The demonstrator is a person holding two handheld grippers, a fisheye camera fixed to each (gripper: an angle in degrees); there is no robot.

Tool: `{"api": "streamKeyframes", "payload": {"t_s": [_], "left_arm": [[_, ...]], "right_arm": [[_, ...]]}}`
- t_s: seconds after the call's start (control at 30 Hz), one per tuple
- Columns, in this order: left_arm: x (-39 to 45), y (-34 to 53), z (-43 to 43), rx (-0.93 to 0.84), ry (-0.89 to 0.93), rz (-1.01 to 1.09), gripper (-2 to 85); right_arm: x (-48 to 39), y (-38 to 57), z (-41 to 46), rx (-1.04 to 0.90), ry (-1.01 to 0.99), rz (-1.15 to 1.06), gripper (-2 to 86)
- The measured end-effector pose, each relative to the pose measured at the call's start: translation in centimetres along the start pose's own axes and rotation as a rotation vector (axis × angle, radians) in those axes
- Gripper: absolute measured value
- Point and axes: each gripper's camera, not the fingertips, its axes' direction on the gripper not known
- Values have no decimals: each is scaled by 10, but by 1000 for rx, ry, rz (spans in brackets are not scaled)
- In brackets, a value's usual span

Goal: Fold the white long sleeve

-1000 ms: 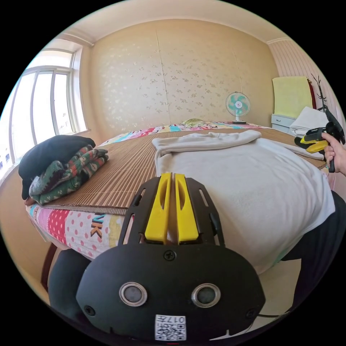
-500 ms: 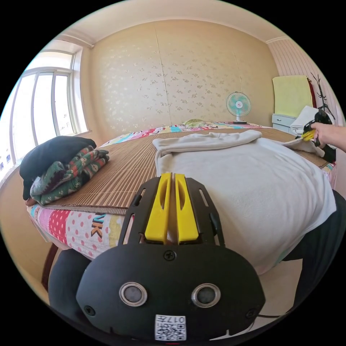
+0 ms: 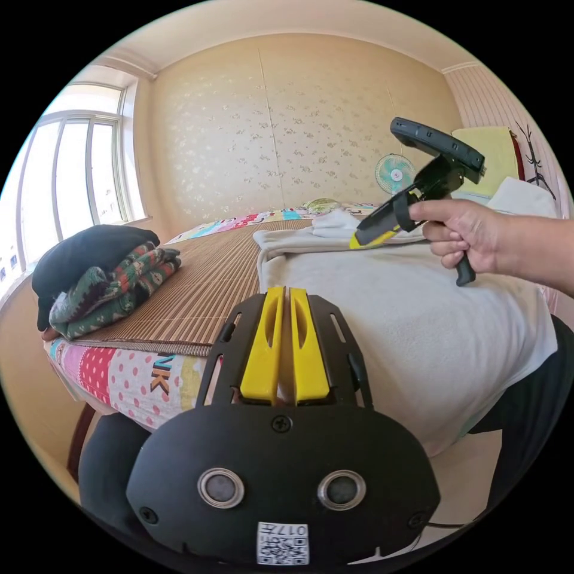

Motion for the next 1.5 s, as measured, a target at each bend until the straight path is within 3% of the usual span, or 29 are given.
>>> {"api": "streamKeyframes", "payload": {"t_s": [0.13, 0.33, 0.53, 0.6, 0.7, 0.77, 0.83, 1.0, 1.13, 1.23, 1.3, 1.37, 1.5], "left_arm": [[3, 2, -2, 11, -2, -2, -4], [9, 3, -6, 17, -14, -3, -5], [15, 2, -9, 17, -15, -7, -4], [17, 2, -10, 19, -15, -7, -5], [21, 2, -12, 23, -20, -6, -5], [23, 1, -13, 24, -21, -5, -5], [26, 0, -14, 25, -22, -5, -6], [32, -3, -16, 26, -29, -7, -5], [38, -7, -17, 28, -33, -7, -5], [42, -10, -17, 30, -35, -7, -5], [44, -12, -16, 33, -36, -6, -5], [47, -15, -16, 32, -39, -5, -6], [51, -22, -14, 30, -37, -6, -7]], "right_arm": [[10, 6, -21, 78, -61, 69, 106], [43, -21, -52, 221, -2, 201, 128], [88, -67, 2, 152, -241, 393, 86], [67, -77, -11, 257, -284, 338, 62], [-15, -89, -24, 332, -235, 73, 74], [-83, -89, 2, 181, -245, -179, 116], [-111, -80, 31, 45, -238, -263, 122], [-90, -52, 19, 151, -94, -82, 119], [-39, -29, -23, 321, 172, 125, 110], [7, -32, 6, 134, 349, 212, 107], [38, -36, 39, 4, 318, 214, 105], [64, -43, 34, 37, 166, 291, 101], [53, -45, 37, 46, 200, 262, 98]]}}
